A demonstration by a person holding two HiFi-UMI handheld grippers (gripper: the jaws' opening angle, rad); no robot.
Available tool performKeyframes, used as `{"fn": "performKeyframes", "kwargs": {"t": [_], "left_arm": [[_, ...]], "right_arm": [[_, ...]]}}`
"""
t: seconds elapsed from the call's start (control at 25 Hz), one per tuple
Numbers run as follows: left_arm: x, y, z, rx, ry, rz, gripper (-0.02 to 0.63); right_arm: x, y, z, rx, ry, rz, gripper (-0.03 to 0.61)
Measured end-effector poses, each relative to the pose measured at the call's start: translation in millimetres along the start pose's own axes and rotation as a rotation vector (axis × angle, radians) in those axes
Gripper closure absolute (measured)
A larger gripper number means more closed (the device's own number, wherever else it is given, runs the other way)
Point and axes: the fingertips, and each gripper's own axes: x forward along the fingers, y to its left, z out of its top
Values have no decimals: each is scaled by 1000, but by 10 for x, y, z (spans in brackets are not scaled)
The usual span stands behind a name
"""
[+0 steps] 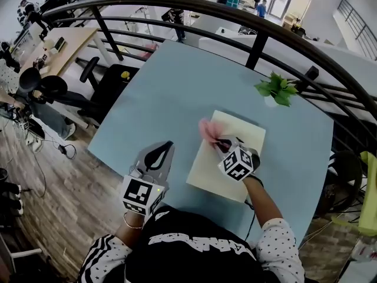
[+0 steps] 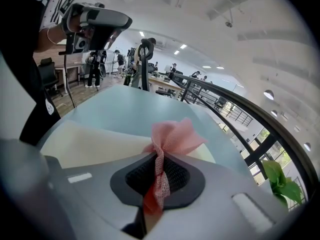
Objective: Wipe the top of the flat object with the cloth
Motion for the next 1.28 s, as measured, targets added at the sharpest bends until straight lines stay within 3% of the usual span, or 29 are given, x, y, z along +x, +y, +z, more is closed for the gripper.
{"fn": "performKeyframes", "kwargs": {"t": [1.28], "left_arm": [[138,-675,172,41,-51,-90,614]], "right_arm": [[-455,1036,58,-69,-38,111,551]]}}
